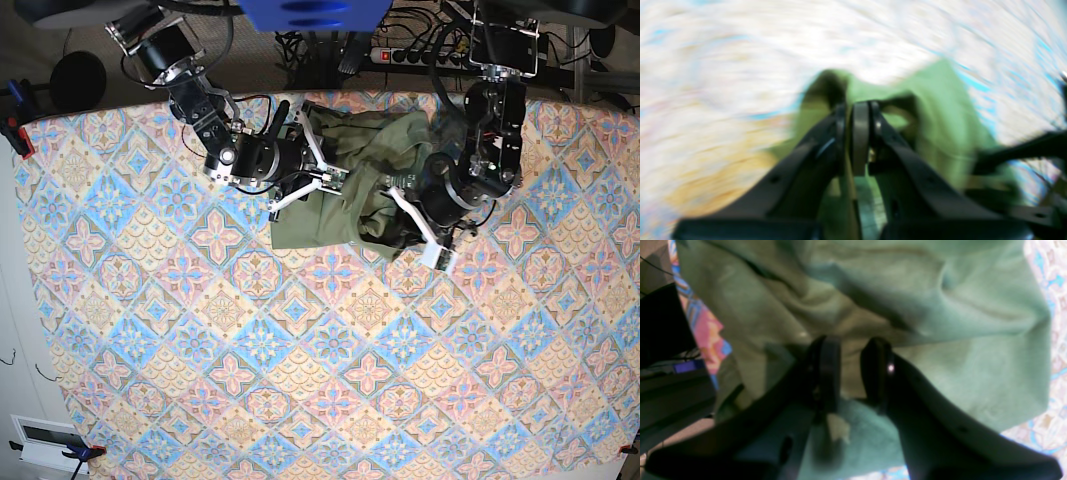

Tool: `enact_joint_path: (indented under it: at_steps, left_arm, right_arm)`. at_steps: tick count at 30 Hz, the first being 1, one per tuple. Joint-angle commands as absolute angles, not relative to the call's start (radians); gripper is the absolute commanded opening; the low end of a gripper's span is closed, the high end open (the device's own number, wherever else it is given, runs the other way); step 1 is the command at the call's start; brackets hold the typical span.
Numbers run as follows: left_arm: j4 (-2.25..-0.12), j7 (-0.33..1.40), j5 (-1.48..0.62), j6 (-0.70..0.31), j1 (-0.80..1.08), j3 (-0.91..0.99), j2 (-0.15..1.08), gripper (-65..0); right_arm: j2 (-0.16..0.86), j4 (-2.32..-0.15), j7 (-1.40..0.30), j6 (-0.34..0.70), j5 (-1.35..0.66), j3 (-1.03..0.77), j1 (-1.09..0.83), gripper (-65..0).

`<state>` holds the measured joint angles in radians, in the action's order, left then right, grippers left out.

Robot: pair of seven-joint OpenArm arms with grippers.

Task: Layout the t-shirt on the table in an organized manner, then fold the t-shirt properly
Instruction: 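Grasp the shirt's side edges with both grippers and pull them flat, then fold the shirt's side over with the left gripper toward the right gripper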

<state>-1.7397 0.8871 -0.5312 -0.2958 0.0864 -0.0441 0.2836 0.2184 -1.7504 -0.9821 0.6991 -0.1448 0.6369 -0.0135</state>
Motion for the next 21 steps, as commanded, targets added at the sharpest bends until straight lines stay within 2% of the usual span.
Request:
enact_joint_path:
  at_steps: [1, 9, 17, 21]
  left_arm:
    - [-1.756, 0.865, -0.565, -0.302, 0.074, -0.016, 0.291, -65.0]
    - [-1.732, 0.975, -0.662, -0.302, 0.122, 0.202, 0.311, -65.0]
    - [-1.639, 0.987, -0.670, -0.311, 0.125, 0.254, 0.311, -65.0]
    - [-1.639, 0.987, -0.782, -0.311, 0.124, 0.252, 0.315, -65.0]
  right_arm:
    - [0.217, -1.751, -0.970, 0.698, -0.153, 0.633, -0.001, -49.7]
    - [0.216, -1.739, -0.970, 0.698, -0.153, 0.634, 0.001, -49.7]
    - [0.216, -1.759, -0.972, 0.698, -0.153, 0.638, -0.002, -49.7]
    - [0.217, -1.822, -0.977, 0.698, -0.153, 0.710, -0.004, -49.7]
